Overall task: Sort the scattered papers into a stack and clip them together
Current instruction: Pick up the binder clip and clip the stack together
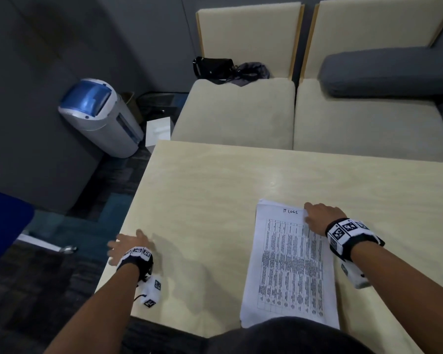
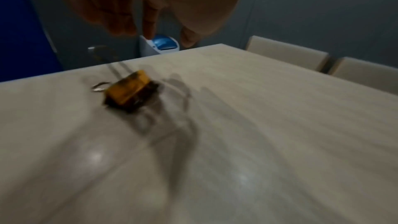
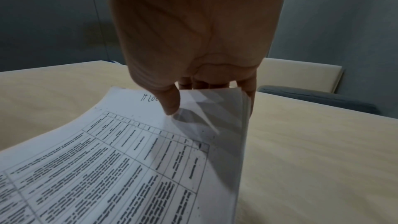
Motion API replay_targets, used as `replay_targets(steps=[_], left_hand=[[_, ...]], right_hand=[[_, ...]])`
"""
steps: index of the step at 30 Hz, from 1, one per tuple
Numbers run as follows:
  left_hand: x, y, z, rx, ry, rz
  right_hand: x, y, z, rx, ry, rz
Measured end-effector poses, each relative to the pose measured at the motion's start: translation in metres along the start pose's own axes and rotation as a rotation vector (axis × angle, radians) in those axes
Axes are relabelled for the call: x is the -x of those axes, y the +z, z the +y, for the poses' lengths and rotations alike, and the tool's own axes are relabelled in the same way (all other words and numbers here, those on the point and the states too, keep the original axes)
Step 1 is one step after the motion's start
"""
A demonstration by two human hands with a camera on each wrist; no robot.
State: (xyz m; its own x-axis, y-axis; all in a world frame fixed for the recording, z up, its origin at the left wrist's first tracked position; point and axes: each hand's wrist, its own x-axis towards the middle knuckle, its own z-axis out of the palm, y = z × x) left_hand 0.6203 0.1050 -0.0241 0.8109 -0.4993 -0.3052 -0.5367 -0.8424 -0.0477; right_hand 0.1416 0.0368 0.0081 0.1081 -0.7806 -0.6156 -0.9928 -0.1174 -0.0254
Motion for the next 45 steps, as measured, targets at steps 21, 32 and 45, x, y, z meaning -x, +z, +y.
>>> replay_targets(steps=[21,32,45], left_hand=[[0.166,-0.028,0.249,1.263,0.553,-0.917],[0.206,-0.043,0.289,1.225,0.398,-1.185],[0.220,0.000,0.309,0.889,0.474,-0.898]], right_hand=[[0.019,0.013,-0.001,-0.106,0.010,0.065],[0.011,0.033,0.006,-0.169,0.030,0.132],[-0.011,0.024,0.015,-0.454,0.228,0.110]])
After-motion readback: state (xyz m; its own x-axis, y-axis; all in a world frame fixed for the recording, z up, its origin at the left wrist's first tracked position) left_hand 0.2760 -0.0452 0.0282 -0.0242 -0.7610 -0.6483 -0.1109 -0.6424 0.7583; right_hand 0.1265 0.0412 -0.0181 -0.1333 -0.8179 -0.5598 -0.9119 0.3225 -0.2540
